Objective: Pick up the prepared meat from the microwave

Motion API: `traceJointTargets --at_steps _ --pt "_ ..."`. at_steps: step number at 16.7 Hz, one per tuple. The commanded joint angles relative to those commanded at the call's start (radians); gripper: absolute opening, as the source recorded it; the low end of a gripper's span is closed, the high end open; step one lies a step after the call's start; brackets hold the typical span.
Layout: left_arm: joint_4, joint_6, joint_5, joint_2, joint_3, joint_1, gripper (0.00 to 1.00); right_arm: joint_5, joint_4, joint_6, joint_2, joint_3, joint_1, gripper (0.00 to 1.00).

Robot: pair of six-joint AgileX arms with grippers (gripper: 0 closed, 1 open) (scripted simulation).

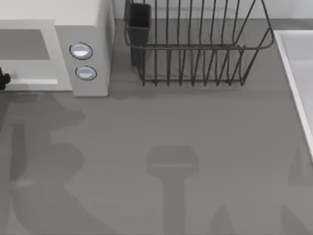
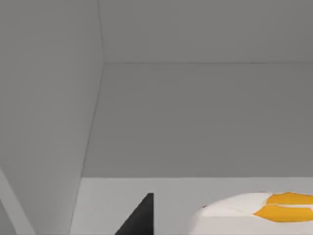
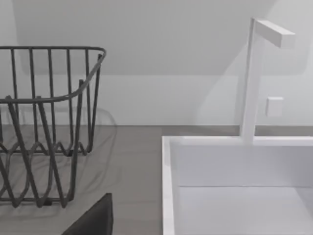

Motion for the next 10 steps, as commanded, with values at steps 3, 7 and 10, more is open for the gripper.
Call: traceJointTargets --at_steps 3,7,10 --pt "0.003 0.002 0.000 0.004 0.001 0.000 0.00 0.000 0.000 0.000 0.000 0.000 0.000 1.00" --pt "-0.042 -0.025 -0.068 -0.037 -0.005 -0.069 0.00 0.000 0.000 0.000 0.000 0.000 0.000 1.00" --pt "-0.137 -0.078 -0.216 -0.138 -0.025 -0.222 0.00 0.000 0.000 0.000 0.000 0.000 0.000 1.00"
